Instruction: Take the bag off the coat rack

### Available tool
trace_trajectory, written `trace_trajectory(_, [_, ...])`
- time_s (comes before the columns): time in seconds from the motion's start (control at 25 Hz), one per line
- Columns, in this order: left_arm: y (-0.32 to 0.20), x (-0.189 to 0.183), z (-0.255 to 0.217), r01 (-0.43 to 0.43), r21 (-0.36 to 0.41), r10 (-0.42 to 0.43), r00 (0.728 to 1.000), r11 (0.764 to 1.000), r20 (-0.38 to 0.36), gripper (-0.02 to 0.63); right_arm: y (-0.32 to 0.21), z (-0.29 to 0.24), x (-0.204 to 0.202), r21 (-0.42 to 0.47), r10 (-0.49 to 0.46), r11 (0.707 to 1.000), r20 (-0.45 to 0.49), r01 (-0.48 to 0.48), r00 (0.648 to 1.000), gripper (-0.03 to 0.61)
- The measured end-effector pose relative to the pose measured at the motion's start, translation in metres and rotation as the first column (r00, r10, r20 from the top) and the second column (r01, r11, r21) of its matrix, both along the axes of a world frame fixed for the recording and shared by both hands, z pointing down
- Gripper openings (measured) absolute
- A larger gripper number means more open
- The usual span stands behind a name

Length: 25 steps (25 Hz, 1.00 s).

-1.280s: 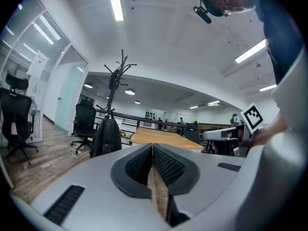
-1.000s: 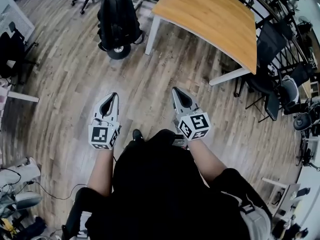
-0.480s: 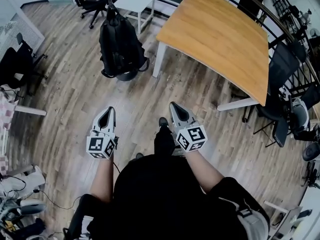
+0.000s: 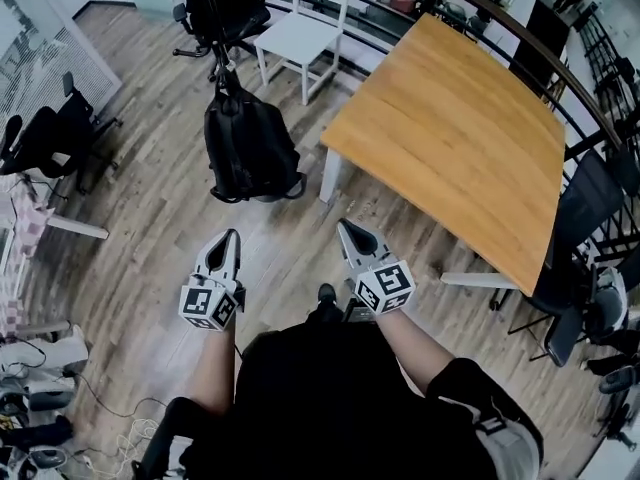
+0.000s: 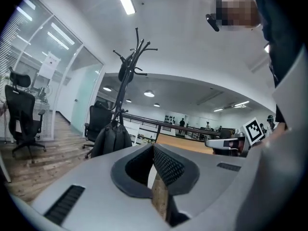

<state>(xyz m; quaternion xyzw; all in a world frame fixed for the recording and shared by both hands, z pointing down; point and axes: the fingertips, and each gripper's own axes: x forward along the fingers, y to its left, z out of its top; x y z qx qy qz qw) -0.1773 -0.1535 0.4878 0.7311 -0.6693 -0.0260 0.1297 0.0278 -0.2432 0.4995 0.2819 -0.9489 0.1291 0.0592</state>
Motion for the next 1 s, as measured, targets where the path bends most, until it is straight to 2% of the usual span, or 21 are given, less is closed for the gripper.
trace_trajectory(0.12, [-0.022,-0.005,-0.004,0.03,0.024,-0.03,0.999,0.999,-0.012,0.015,-0.026,-0.002,-0.01,0.009,-0.061,0.998,0.004,0.061,0.998,0.034])
trace_trajectory(0.24, [-0.041,-0.006,-0.008,0.063,0.03,-0.063,0.998,0.998,0.005,0.015,-0.049,0.0,-0.015,0.017,-0.113,0.994,0.002,0.112,0.994,0.034])
trace_trajectory(0.44, [-0.049,-0.01,-0.007,0.102,0.027,-0.103,0.994,0.994,0.032,0.015,-0.077,0.01,-0.024,0.0,-0.14,0.99,0.006,0.14,0.99,0.034])
trace_trajectory(0.76, [-0.069,-0.051,-0.005,0.13,0.076,-0.133,0.991,0.989,0.032,0.015,-0.137,0.013,-0.062,0.019,-0.139,0.99,-0.017,0.139,0.99,0.034])
trace_trajectory(1.0, [-0.105,-0.101,0.0,0.132,0.077,-0.134,0.991,0.988,0.011,0.017,-0.16,0.001,-0.121,0.053,-0.215,0.975,-0.039,0.217,0.976,0.034])
